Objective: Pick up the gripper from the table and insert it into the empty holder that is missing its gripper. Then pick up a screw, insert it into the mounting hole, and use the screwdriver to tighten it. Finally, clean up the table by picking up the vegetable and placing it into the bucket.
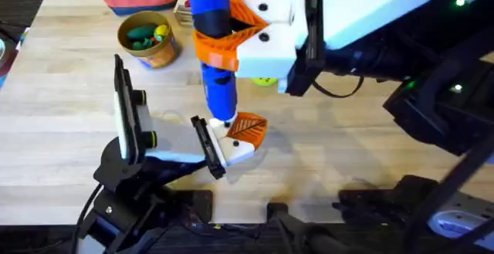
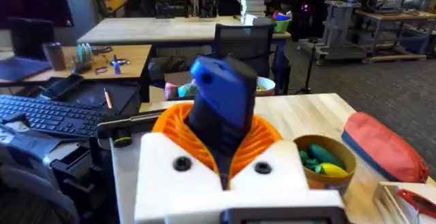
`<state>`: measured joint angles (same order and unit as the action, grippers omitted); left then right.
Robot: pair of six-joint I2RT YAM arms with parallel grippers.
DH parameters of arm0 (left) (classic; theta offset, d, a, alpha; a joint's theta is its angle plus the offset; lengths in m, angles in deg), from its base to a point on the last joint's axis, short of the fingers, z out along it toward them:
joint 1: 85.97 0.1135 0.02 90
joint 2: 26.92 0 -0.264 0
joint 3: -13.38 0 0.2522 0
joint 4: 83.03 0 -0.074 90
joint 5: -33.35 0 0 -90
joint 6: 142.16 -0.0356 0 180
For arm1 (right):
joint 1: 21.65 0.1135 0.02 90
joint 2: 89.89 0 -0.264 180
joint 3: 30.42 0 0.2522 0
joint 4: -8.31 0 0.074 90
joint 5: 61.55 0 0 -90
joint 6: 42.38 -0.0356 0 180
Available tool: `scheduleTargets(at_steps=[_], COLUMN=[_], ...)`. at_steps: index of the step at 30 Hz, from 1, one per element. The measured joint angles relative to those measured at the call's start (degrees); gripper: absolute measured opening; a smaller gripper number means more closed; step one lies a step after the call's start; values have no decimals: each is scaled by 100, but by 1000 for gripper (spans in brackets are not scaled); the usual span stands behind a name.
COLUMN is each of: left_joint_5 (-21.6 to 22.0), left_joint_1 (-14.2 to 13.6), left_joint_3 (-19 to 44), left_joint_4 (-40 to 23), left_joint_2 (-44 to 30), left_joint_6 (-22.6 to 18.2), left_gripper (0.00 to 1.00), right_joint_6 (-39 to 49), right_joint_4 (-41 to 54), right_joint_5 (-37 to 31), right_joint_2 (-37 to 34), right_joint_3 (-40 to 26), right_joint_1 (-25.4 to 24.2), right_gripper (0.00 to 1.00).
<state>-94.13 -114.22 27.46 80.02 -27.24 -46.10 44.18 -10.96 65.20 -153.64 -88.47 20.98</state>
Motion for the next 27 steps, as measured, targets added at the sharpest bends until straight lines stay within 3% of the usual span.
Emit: scheduleTargets(at_steps=[27], left_joint_5=[0], left_joint_1=[0], left_joint_3=[0], left_joint_4=[0], left_joint_2=[0], left_joint_6=[0], left_gripper=[9], right_joint_6=[-2], right_joint_4=[43], right_joint_5=[1], right_joint_2=[140], right_joint_3=[0], right_joint_1=[0], right_gripper=[8])
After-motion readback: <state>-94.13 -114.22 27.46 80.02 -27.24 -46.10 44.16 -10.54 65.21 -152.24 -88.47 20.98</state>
